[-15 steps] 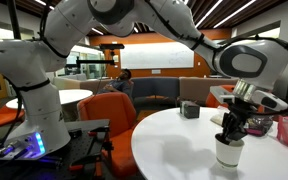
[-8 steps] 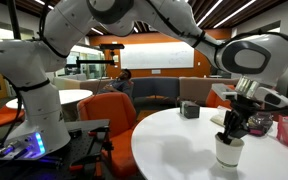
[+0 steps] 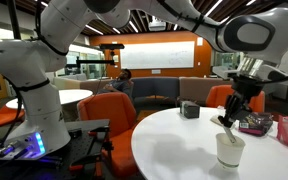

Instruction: Remove the marker from the white cup and put it on the table

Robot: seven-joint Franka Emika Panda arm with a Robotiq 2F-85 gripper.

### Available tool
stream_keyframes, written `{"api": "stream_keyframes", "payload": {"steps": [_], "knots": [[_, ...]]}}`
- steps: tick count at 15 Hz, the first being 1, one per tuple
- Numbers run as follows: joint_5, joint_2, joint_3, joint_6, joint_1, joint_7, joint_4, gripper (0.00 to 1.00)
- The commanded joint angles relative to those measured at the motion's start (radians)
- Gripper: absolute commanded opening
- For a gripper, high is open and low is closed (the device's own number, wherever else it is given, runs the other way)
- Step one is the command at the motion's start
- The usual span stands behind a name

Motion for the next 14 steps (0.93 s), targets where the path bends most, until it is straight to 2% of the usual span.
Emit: {"api": "stream_keyframes", "payload": {"steps": [1,3,8,11,14], "knots": [[-0.002,-0.105,0.011,-0.009,-0.002,-0.036,-0.101,0.05],[-0.017,-0.168,0.011,0.008,0.008,-0.072,-0.161,0.05],[-0.099,-0.339,0.023,0.105,0.077,-0.146,-0.4,0.05],[-0.177,-0.422,0.051,0.203,0.128,-0.204,-0.568,0.05],[-0.228,-0.451,0.088,0.334,0.161,-0.269,-0.713,0.05]]}}
